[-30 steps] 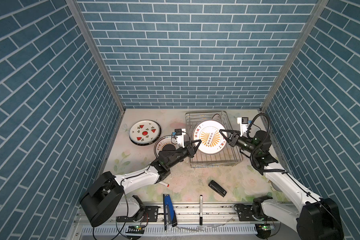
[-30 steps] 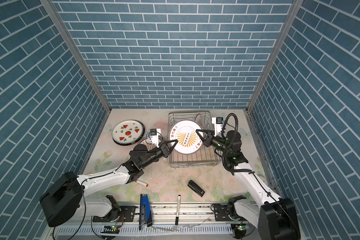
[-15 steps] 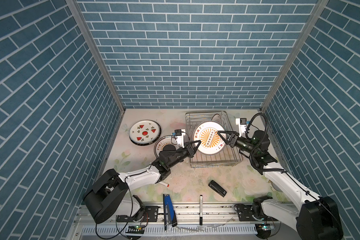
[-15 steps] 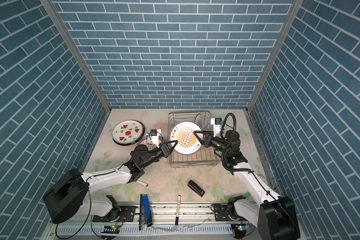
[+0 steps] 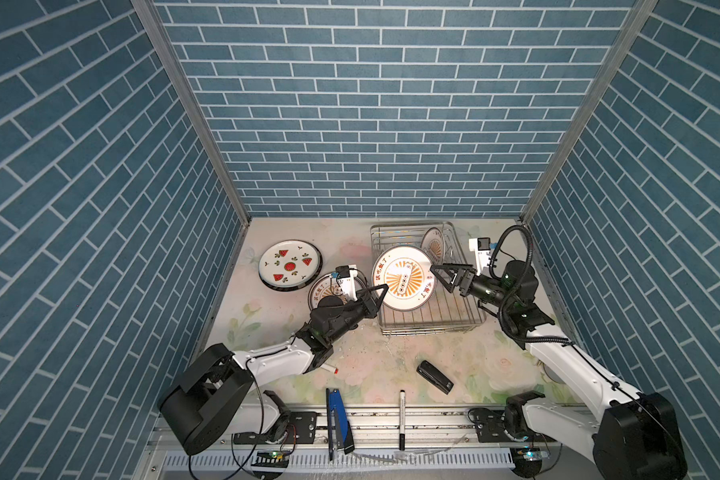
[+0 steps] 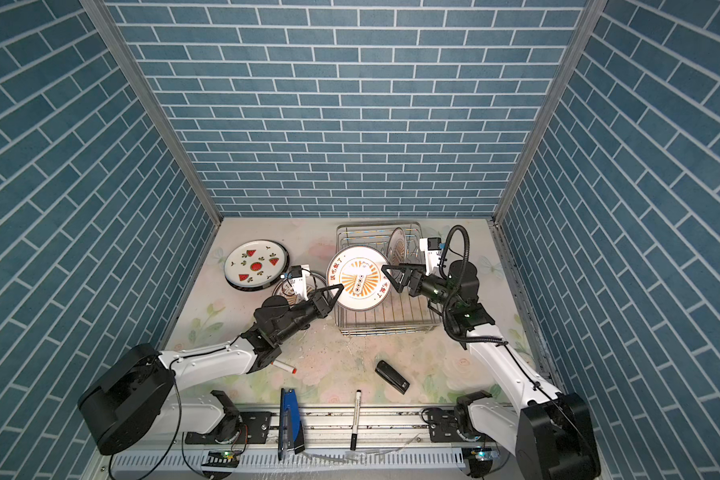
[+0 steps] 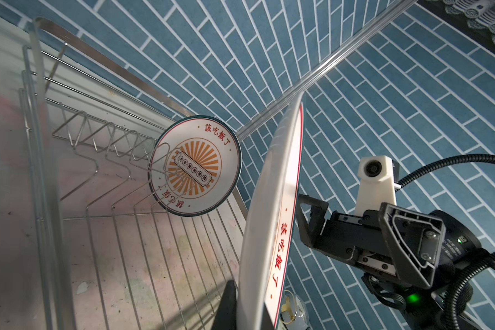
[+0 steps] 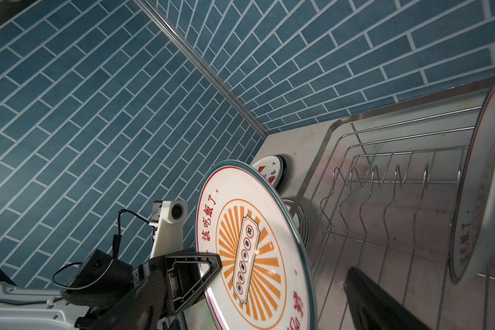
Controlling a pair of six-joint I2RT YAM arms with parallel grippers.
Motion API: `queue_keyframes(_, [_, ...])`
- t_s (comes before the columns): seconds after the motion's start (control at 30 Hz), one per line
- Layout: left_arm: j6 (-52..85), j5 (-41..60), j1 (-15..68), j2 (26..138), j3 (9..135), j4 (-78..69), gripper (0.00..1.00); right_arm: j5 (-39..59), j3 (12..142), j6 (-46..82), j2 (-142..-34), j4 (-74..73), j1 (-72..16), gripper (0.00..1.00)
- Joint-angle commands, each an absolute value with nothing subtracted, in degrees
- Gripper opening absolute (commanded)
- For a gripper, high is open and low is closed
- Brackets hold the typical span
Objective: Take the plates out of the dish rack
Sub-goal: 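Carry the sunburst plate with the left gripper over the table stack while right releases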
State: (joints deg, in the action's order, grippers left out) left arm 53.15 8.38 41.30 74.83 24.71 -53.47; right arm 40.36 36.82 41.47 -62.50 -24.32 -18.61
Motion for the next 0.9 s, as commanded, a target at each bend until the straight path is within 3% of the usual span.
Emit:
queue_keyframes(0.0, [53.5, 6.1, 40.2, 72.4, 23.7, -56.2, 0.00, 40.1, 39.6, 39.6, -62.6, -22.8, -19.1, 0.99])
queue_keyframes(0.33, [59.5, 6.6, 34.4, 72.7, 16.6, -65.1, 0.00, 36.5, 43.5, 32.8, -64.6, -15.2, -23.9, 0.99])
queue_keyframes(0.6, [61.0, 3.5, 32.0, 65.9, 11.4, -64.5, 0.00, 33.4, 49.3, 26.5, -70.2, -7.4, -30.4, 0.99])
queue_keyframes(0.87, [62.3, -1.0, 29.2, 51.2, 9.7, -43.9, 0.00, 26.5, 56.7, 18.3, -76.6, 2.6, -38.4, 0.99])
